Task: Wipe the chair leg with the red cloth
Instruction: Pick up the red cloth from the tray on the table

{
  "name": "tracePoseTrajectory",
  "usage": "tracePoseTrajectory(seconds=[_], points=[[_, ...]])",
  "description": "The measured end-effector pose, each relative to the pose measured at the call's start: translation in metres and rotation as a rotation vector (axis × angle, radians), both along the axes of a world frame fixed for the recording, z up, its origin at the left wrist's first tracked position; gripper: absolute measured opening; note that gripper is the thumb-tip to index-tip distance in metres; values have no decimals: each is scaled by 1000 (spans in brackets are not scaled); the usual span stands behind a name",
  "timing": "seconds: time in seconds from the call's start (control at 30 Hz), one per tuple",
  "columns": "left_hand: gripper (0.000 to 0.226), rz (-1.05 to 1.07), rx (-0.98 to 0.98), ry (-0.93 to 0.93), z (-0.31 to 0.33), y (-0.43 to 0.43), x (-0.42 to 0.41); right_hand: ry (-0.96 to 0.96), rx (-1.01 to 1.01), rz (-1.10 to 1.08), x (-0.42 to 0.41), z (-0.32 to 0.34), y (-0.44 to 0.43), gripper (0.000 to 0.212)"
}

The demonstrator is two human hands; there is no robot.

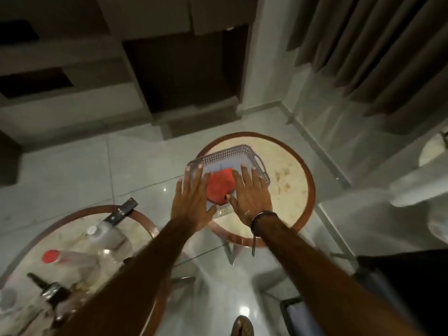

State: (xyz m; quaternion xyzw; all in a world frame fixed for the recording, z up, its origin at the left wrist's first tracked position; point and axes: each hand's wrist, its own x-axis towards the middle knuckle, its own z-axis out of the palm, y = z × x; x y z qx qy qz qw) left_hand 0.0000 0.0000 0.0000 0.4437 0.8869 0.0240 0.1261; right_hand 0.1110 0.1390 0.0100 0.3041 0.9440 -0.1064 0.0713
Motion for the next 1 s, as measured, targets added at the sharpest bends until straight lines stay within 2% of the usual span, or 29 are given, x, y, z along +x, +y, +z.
tracePoseTrajectory(seconds=[0.13, 0.23, 0.37, 0.47, 0.57, 0.7, 0.87, 0.93, 1.0], points=[[106, 109, -67, -52, -94, 10, -22, -80, -43, 6, -40, -111, 48, 68], [101, 174, -41, -120, -147, 9, -25, -162, -30, 72, -71, -175, 70, 66], [98, 230, -1, -179, -200, 0, -30, -254, 31, 218, -108, -230, 87, 61], [97, 255, 67, -259, -223, -4, -26, -263, 95, 322, -130, -256, 93, 46], [90, 252, 153, -293, -231, -4, -19, -240, 166, 374, -139, -265, 100, 36], [77, 236, 281, -338, -222, 5, -17, -150, 161, 363, -137, -257, 107, 39], [61, 341, 595, -430, -184, 31, -22, 13, 104, 412, -112, -210, 107, 40], [68, 333, 651, -500, -161, 48, -27, 118, 118, 479, -88, -185, 102, 41], [87, 218, 606, -632, -140, 60, -33, 233, 100, 536, -58, -159, 92, 41]])
